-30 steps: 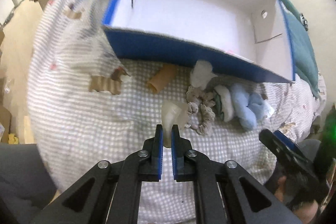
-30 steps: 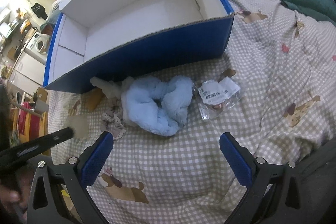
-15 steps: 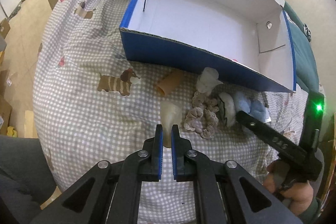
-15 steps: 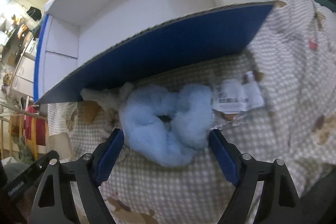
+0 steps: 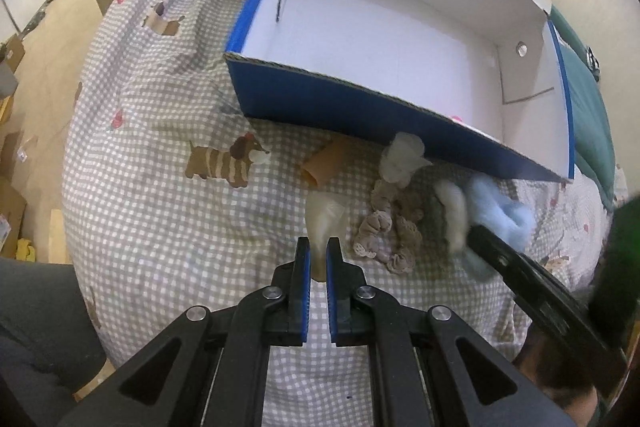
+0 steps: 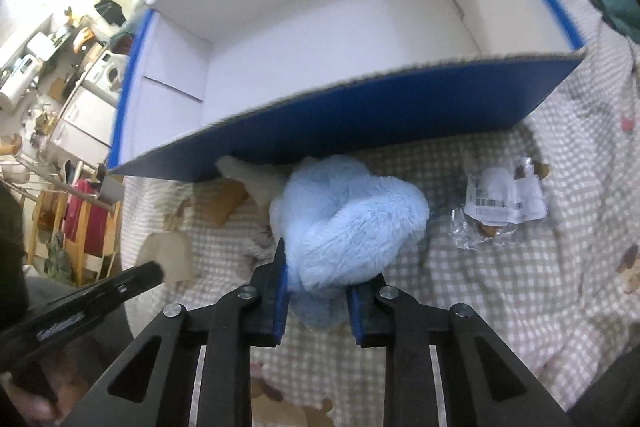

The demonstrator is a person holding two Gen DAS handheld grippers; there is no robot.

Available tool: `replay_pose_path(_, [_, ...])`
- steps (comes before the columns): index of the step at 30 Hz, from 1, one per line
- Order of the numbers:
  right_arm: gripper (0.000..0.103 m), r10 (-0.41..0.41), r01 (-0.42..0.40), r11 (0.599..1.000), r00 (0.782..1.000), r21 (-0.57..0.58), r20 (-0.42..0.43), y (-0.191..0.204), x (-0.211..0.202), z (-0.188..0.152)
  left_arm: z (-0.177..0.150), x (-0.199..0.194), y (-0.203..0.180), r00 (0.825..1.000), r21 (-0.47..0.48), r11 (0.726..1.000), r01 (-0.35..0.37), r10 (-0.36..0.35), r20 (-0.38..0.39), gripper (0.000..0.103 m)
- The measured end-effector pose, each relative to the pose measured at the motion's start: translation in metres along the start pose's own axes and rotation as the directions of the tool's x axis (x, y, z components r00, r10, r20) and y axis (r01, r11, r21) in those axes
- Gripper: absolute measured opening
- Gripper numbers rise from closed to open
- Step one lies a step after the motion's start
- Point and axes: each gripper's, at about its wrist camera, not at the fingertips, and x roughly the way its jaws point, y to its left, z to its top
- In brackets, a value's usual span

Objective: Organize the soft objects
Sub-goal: 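Grasp the beige lace scrunchie with the left tool while the right tool grasps the blue plush, then carry the lace scrunchie and blue plush into the box and open both tools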

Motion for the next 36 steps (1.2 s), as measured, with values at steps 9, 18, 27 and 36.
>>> replay_pose_path(9, [0.026, 0.005, -0.004, 0.999, 0.999, -0.035, 0.05, 0.01, -0.034, -0.019, -0.005, -0.007, 0.004, 0.999, 0.011, 1.0, -0.028, 0.028, 0.033, 0.007])
replay_pose_path(18, [0.026, 0.046, -0.044, 0.998, 0.995, -0.036, 0.084, 0.01, -0.057, -0.027, -0.011, -0.028, 0.007, 0.99, 0.034, 0.997, -0.067, 0.062, 0.128, 0.007])
replay_pose_path(27, [0.026, 0.111, -0.109, 0.994, 0.981, -0.025, 0.156, 0.001, -0.091, -0.032, -0.01, -0.056, 0.009, 0.966, 0.0, 0.997, -0.073, 0.071, 0.247, 0.007])
replay_pose_path(36, [0.026, 0.128, -0.115, 0.991, 0.972, -0.075, 0.199, 0.009, -0.106, -0.024, 0.003, -0.067, 0.009, 0.958, -0.027, 0.996, -0.084, 0.088, 0.274, 0.007])
